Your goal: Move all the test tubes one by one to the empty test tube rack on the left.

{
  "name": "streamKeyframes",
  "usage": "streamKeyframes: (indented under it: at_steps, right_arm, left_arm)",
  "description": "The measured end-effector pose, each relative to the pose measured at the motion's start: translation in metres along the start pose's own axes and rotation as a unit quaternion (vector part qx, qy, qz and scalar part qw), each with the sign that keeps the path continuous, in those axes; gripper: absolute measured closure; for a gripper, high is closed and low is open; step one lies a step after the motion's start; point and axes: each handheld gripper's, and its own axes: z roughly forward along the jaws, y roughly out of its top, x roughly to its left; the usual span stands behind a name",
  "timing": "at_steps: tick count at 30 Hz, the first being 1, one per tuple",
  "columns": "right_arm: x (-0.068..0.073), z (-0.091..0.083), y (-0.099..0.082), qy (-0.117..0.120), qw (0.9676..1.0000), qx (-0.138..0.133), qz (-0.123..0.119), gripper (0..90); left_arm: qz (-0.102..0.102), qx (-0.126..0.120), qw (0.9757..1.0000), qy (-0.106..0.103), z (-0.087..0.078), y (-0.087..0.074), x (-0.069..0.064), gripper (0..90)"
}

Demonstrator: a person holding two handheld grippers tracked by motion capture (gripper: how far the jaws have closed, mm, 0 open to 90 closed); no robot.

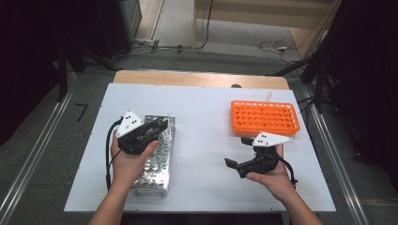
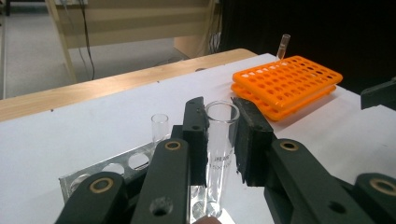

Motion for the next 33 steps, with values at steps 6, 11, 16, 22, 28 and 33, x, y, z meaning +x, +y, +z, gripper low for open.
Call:
streamKeyframes:
  at_steps: [6,11,16,22,28,33]
  right_arm:
    - [0.0,0.0,0.0,-0.003,1.0,0.0,-0.003,0.0]
    - [0.0,-0.001,0.0,-0.004,1.0,-0.001,-0.004,0.0]
    - [0.001,-0.001,0.0,-0.007,1.0,0.0,-0.006,0.0]
    - [0.0,-0.002,-0.001,-0.009,0.9999,0.0,-0.007,0.0]
    - [-0.001,-0.002,-0.001,-0.012,0.9999,0.0,-0.008,0.0]
    - [-0.002,-0.002,-0.001,-0.012,0.9999,-0.001,-0.008,0.0]
  left_arm:
    - [0.007,0.014,0.9999,0.004,0.006,-0.006,0.0,75.8]
    - [0.01,0.027,0.9995,0.011,0.009,-0.009,-0.001,75.7]
    - [0.011,0.047,0.9987,0.015,0.012,-0.013,-0.002,75.6]
    - [0.012,0.068,0.9974,0.02,0.014,-0.016,-0.003,75.5]
    - [0.009,0.092,0.9955,0.021,0.017,-0.018,-0.004,75.1]
    - [0.005,0.109,0.9939,0.018,0.02,-0.02,-0.004,74.1]
